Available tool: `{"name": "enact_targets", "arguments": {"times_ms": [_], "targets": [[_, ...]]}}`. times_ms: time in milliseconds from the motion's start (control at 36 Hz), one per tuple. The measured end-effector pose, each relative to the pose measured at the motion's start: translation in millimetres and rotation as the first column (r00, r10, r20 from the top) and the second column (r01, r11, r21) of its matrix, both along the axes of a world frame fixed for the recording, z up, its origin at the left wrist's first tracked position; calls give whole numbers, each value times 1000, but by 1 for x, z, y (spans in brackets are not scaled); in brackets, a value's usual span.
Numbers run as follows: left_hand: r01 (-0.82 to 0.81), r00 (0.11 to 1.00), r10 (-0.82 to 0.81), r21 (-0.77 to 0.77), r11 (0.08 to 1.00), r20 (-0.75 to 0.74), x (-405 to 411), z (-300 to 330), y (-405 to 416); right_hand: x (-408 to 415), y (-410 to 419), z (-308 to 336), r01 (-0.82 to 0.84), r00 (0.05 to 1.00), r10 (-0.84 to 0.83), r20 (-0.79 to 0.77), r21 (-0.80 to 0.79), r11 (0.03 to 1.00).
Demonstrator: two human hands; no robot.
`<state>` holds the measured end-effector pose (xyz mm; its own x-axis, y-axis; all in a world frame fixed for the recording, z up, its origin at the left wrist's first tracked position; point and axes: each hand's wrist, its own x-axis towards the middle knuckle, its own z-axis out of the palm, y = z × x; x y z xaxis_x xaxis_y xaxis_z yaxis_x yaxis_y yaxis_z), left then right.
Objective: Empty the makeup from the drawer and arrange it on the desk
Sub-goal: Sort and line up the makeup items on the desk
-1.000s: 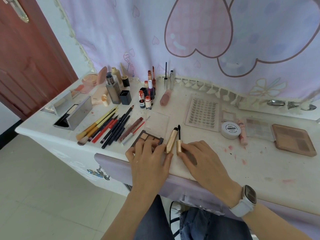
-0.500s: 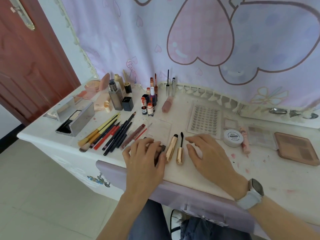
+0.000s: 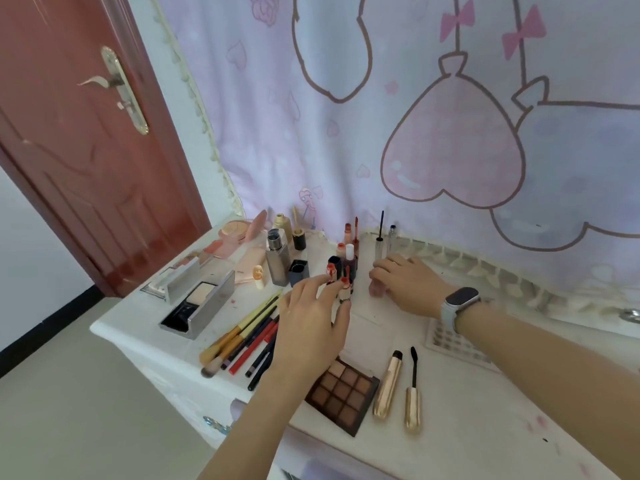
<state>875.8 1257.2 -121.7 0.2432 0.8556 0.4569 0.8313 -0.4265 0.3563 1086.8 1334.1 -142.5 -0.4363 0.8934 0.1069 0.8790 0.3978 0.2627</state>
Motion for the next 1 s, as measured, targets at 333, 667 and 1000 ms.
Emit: {"name": "enact_targets", "arguments": {"times_ms": [333, 667, 1000], "targets": [[162, 965, -151, -32, 986, 214, 12, 14, 8, 19, -32, 37, 11, 732, -145, -666, -201, 980], [327, 934, -346, 177, 928, 90, 40, 51, -23, 4, -100, 101, -100, 177, -256, -950, -276, 956], [373, 868, -379, 82, 924, 320, 51, 78, -54, 9, -142, 120, -3, 420, 63, -905, 68, 998]]}}
